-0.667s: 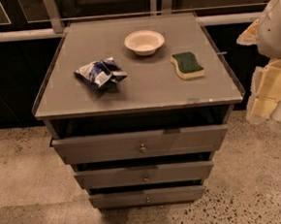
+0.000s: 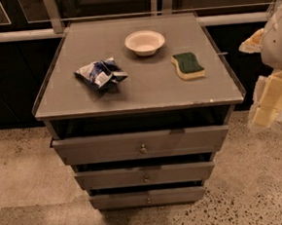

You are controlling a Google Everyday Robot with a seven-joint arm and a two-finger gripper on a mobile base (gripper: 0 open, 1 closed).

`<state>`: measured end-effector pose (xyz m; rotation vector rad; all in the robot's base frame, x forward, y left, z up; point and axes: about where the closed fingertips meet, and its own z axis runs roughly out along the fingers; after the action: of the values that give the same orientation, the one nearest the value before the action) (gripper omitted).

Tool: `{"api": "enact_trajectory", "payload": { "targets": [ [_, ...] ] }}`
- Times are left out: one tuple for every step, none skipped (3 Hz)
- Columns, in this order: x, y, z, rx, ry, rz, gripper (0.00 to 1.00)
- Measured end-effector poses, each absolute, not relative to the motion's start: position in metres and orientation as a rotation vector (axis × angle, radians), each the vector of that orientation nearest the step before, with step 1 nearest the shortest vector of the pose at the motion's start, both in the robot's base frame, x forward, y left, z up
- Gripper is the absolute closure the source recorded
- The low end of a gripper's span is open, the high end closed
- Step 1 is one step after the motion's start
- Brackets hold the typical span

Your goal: Open bottom drawer

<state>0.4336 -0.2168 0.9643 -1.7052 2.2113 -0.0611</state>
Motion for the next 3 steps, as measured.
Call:
{"api": "enact_trajectory", "payload": {
  "targets": [
    [0.405,-0.195,0.951,-1.681,2.109,-0.003,0.0],
    [0.365,-0.16,0.935,-1.613,2.007,0.031,0.0],
    [0.343,-0.144,0.891,-1.487,1.984,0.088,0.0]
  ]
}}
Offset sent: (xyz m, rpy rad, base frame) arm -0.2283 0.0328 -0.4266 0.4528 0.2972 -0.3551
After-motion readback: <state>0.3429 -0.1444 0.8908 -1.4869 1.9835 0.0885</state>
